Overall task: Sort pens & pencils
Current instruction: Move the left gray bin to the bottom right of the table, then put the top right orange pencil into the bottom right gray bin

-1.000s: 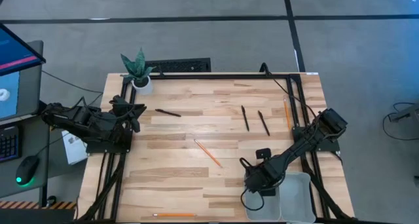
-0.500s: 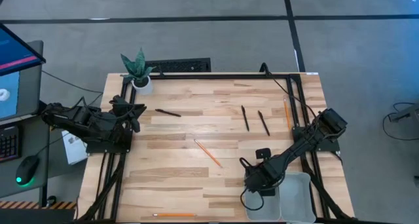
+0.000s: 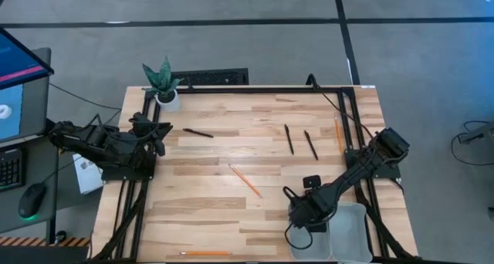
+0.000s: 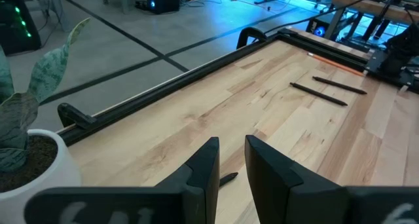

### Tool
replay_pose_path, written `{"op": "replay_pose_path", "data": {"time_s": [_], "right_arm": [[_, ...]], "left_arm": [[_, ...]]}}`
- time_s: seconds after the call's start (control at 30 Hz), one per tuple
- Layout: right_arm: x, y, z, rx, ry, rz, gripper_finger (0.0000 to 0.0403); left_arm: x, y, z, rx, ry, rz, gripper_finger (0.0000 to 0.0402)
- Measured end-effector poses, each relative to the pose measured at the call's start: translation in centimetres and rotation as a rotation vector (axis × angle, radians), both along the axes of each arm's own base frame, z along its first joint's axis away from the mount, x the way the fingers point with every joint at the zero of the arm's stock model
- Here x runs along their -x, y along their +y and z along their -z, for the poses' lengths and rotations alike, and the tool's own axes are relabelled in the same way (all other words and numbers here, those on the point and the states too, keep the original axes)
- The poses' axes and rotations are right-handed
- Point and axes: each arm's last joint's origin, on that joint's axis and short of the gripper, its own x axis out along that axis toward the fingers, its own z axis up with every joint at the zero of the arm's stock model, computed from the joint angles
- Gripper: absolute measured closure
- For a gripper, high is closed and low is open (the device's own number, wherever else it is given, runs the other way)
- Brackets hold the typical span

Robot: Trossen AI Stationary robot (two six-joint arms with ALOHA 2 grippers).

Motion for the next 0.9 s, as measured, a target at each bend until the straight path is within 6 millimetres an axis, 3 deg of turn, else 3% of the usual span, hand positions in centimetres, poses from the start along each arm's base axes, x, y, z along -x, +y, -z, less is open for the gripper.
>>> {"op": "replay_pose_path", "data": {"time_s": [0.27, 0.43, 0.6, 0.73, 0.9], "right_arm": [[-0.5, 0.2, -3.3, 0.063, 0.014, -0.004, 0.0203], [0.5, -0.8, -7.0, 0.144, -0.118, 0.108, 0.0208], [2.4, -3.8, -12.1, 0.123, -0.345, 0.352, 0.0208], [4.4, -7.3, -15.9, 0.098, -0.540, 0.597, 0.0206], [6.8, -12.0, -18.5, 0.111, -0.680, 0.966, 0.0210]], "left_arm": [[0.0, 0.0, 0.0, -0.001, 0.002, 0.000, 0.0338], [0.0, 0.0, 0.0, -0.001, 0.003, 0.000, 0.0338], [0.0, 0.0, 0.0, -0.001, 0.002, 0.000, 0.0338], [0.0, 0.0, 0.0, -0.001, 0.003, 0.000, 0.0338], [0.0, 0.0, 0.0, -0.001, 0.003, 0.000, 0.0338]]}}
